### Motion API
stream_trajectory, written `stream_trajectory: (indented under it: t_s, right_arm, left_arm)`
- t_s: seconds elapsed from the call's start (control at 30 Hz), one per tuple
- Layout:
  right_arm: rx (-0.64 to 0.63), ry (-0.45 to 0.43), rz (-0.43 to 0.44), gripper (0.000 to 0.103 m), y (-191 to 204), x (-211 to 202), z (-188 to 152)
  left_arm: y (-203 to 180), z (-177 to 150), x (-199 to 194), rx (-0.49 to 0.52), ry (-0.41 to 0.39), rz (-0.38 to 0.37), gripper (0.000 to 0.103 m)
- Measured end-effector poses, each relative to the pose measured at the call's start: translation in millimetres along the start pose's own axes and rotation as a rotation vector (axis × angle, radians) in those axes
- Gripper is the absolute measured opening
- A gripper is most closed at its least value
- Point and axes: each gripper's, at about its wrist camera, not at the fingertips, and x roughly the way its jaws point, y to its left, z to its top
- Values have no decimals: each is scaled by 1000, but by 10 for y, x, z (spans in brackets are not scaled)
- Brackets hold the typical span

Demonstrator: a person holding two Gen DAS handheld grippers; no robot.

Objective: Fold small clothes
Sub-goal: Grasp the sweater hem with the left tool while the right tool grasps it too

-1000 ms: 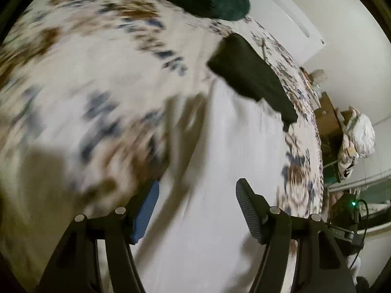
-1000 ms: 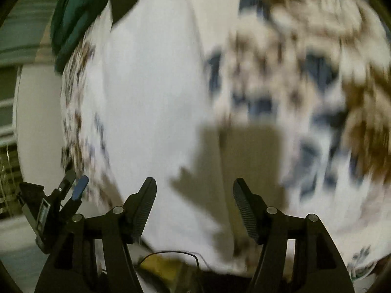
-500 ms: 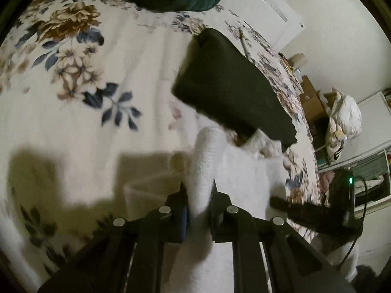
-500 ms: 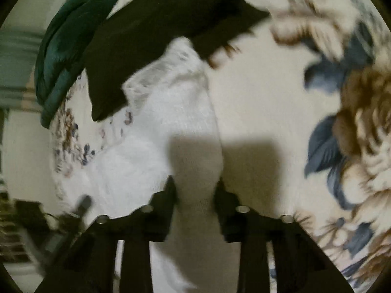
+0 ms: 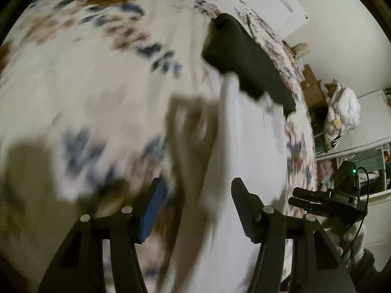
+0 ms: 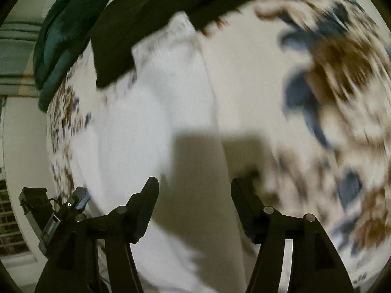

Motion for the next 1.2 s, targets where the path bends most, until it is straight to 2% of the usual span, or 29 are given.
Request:
stream_trajectory:
  t_s: [0.13,0.27,0.37,0.43,0.47,0.5,0.53,0.57,0.6,0.83,1.0,1.07,1.13,1.17,1.2]
  right_arm:
    - [-1,63,7,64,-191,-65,-675]
    - [29,166,1,64,-498,62,-1549]
    - [73,220,-11,64,-741,254,-2028]
    - [85,248,-44,64,-911,383,-2331]
    - [90,262,-59,64,-985,460,-2464]
    - [96,273,-65,64,-1043,546,-2586]
    - [102,278,-60,55,-1083,598,-2666]
    - [107,275,-46,39,-1115,642,-2749]
    - [112,263,-43,4,-1138,667,-2831]
    - [23,202,-173,3,-896,562,-3191]
    - [14,209,-200,3,-883,566,-3375]
    - [33,209,-203,3,-907,618,-3376]
    - [33,227,-172,5,-924,686,-3336]
    - [34,234,-155,9,-926,700,-3297]
    - [42,232,-130,20,-945,684,-3292]
  left_arm:
    - [-13,-805,-260,-16,45,84,55]
    - [38,-1531,-164,-74,137,128,55]
    - [55,-1892,-6,-60,191,198,55]
    - [95,-2124,128,-50,222,234,48]
    - [111,-2218,156,-50,221,229,35]
    - [111,-2280,146,-52,208,224,8]
    - [108,-2305,121,-55,194,220,8]
    - [84,-2325,62,-57,167,210,8]
    - [35,-2339,-20,-50,142,208,7]
    - [-133,-2518,-343,-5,100,183,7]
    - [11,-2519,-177,-48,103,187,7]
    - [123,-2514,-105,-69,136,137,8]
    - [181,-2507,-94,-108,157,75,12]
    - [212,-2503,-117,-120,160,60,15]
    - [255,-2507,-155,-129,161,55,27]
